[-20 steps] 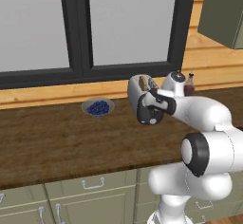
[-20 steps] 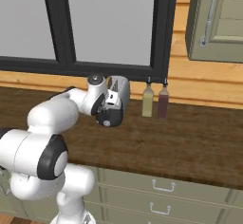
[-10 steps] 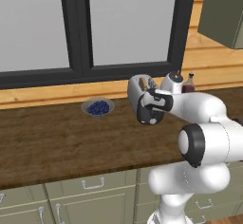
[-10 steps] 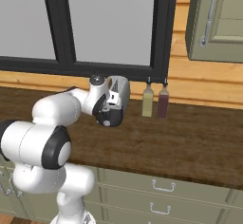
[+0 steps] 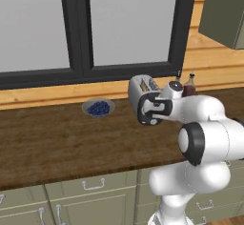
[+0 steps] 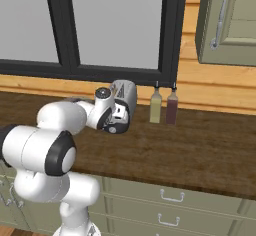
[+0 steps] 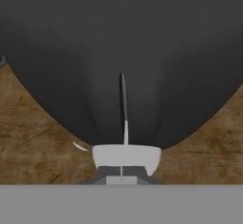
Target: Start the toaster. Once the lever pops up, take the bread to the plate on the dining counter.
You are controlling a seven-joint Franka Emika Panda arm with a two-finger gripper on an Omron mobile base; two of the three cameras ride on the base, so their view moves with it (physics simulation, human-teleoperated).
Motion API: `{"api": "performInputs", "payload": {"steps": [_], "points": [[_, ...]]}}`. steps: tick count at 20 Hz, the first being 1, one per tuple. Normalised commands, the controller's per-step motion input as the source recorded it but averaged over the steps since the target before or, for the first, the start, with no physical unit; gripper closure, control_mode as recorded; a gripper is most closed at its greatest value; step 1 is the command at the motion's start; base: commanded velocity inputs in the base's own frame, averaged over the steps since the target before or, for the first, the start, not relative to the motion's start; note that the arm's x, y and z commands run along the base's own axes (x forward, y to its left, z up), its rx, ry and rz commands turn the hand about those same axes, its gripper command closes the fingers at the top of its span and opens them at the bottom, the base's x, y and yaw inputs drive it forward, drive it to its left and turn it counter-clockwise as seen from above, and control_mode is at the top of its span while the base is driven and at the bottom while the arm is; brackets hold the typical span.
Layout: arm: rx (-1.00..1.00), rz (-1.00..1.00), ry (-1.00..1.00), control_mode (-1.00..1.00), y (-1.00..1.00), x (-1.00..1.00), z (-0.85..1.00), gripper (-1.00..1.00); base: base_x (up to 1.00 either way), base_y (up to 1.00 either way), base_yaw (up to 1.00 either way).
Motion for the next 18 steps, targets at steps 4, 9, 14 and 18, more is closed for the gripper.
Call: {"api": "performInputs", "payload": {"steps": [4,9,14,18], "points": [[0.0,0.0,0.0,-1.0,0.05,-0.2,-0.69,1.0,0.0,0.0,0.0],[0.0,0.0,0.0,-1.0,0.06,-0.02,-0.53,1.0,0.0,0.0,0.0],[0.0,0.0,-0.05,-1.0,0.06,0.0,-0.14,1.0,0.0,0.0,0.0],[0.0,0.0,-0.1,-1.0,0.07,-0.23,0.04,1.0,0.0,0.0,0.0]]}}
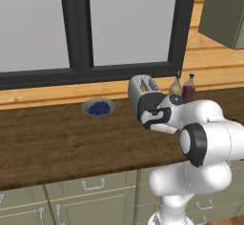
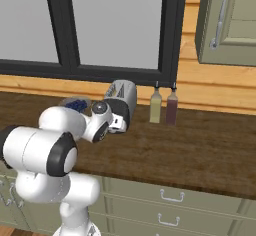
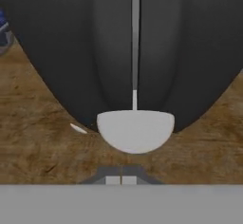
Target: Start the toaster. Once the lever pops up, take the bread to the plate on the dining counter.
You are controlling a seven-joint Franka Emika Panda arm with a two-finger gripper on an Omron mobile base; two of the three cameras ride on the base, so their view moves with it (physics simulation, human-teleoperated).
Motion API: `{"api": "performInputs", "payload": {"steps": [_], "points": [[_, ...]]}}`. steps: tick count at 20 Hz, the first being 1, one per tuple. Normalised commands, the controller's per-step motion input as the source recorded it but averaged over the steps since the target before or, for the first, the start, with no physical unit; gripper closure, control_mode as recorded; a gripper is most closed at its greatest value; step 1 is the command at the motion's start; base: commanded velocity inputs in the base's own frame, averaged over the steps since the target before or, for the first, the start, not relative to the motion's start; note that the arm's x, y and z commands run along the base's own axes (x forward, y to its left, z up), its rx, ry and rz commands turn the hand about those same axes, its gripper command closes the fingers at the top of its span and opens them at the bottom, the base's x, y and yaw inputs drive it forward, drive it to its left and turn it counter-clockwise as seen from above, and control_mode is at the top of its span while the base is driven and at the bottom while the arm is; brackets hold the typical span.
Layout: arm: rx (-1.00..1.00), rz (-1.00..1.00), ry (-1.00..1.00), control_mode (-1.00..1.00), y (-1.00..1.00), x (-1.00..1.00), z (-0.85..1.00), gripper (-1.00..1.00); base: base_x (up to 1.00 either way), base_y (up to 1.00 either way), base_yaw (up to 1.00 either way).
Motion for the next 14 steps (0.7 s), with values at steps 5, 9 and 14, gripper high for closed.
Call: {"api": "performInputs", "payload": {"steps": [5,9,14], "points": [[0.0,-0.01,-0.1,-1.0,0.04,-0.73,0.67,1.0,0.0,0.0,0.0],[0.0,0.0,0.0,-1.0,0.13,-0.31,1.0,1.0,0.0,0.0,0.0],[0.0,-0.01,0.06,-1.0,0.07,0.0,1.0,1.0,0.0,0.0,0.0]]}}
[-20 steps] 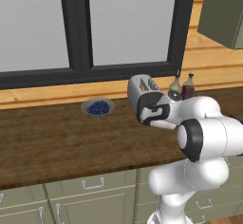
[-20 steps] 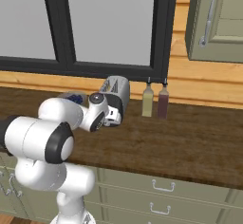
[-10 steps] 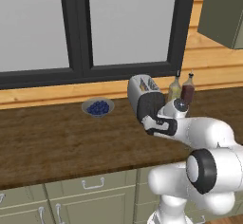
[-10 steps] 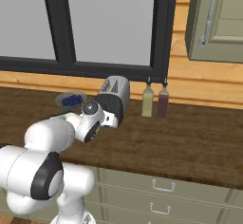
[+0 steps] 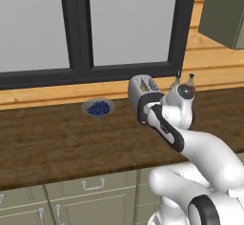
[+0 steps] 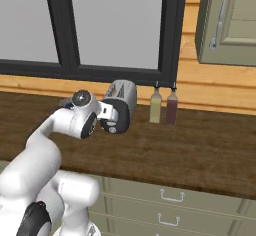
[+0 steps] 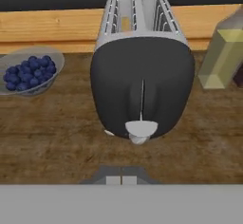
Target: Start the toaster. Once the lever pops up, take the bread to the plate on the dining counter.
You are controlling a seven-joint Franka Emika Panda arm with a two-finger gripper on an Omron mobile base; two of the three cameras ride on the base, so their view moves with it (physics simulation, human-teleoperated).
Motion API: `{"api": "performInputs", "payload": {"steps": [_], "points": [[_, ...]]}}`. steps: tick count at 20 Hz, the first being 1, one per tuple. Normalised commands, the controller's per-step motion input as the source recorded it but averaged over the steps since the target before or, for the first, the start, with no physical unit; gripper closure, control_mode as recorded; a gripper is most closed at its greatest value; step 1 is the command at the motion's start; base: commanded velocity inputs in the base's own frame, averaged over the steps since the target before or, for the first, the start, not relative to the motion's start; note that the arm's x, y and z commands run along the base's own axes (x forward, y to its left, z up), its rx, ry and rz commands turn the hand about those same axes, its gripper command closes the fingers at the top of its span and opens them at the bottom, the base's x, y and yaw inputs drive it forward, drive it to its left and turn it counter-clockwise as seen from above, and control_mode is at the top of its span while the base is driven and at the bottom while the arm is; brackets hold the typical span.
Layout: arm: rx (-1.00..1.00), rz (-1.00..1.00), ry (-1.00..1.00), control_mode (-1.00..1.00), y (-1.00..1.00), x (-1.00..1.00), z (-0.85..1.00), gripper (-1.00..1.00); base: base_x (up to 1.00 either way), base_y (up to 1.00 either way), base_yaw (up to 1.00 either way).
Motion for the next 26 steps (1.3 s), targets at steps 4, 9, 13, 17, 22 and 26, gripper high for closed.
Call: {"api": "performInputs", "payload": {"steps": [4,9,13,17,22,26], "points": [[0.0,0.0,0.01,-1.0,0.0,0.2,0.91,1.0,0.0,0.0,0.0],[-0.03,0.0,0.0,-1.0,0.0,0.43,0.88,1.0,0.0,0.0,0.0],[0.0,0.0,0.0,-1.0,0.01,0.63,0.77,1.0,0.0,0.0,0.0],[0.0,0.0,-0.02,-1.0,0.23,1.0,0.23,1.0,0.0,0.0,0.0],[0.0,0.0,-0.13,-1.0,0.03,0.46,0.39,1.0,0.0,0.0,0.0],[0.0,0.0,-0.08,-1.0,0.0,0.0,0.04,1.0,0.0,0.0,0.0]]}}
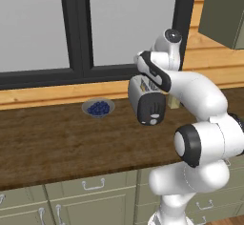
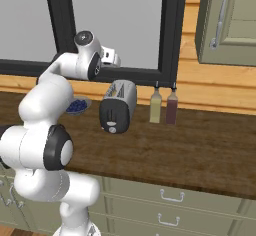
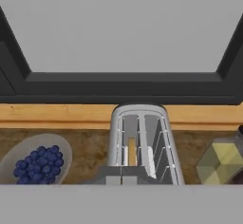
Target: Start the toaster. Once the lever pops up, take the bread to the plate on the dining counter.
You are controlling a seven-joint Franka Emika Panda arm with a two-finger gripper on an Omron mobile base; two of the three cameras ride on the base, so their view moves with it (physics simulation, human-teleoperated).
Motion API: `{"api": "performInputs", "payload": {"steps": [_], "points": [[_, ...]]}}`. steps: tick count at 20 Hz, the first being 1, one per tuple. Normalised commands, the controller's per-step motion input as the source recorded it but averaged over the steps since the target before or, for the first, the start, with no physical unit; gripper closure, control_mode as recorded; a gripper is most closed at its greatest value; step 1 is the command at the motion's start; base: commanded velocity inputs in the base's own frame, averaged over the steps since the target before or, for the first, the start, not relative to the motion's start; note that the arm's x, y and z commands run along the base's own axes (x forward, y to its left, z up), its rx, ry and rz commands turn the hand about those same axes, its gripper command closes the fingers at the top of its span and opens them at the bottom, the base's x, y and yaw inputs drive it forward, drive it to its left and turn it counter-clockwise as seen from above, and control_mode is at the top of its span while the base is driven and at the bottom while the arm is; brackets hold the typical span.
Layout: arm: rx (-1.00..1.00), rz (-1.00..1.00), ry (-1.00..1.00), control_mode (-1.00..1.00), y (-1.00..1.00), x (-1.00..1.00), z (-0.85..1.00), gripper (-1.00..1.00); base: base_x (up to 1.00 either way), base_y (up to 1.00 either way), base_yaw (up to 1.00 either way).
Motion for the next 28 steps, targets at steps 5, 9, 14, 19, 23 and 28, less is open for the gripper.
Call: {"api": "performInputs", "payload": {"steps": [5,9,14,19,23,28], "points": [[0.0,-0.02,-0.02,-1.0,-0.03,-0.05,0.31,-1.0,0.0,0.0,0.0],[0.0,-0.08,0.0,-1.0,0.0,-0.02,0.02,-1.0,0.0,0.0,0.0],[0.0,0.0,0.0,-1.0,0.0,-0.07,0.0,-1.0,0.0,0.0,0.0],[0.0,0.0,0.0,-1.0,0.0,0.0,0.0,-1.0,0.0,0.0,0.0],[0.0,0.0,0.0,-1.0,0.0,0.0,0.0,-1.0,0.0,0.0,0.0],[0.0,0.0,0.0,-1.0,0.0,0.0,0.0,-1.0,0.0,0.0,0.0]]}}
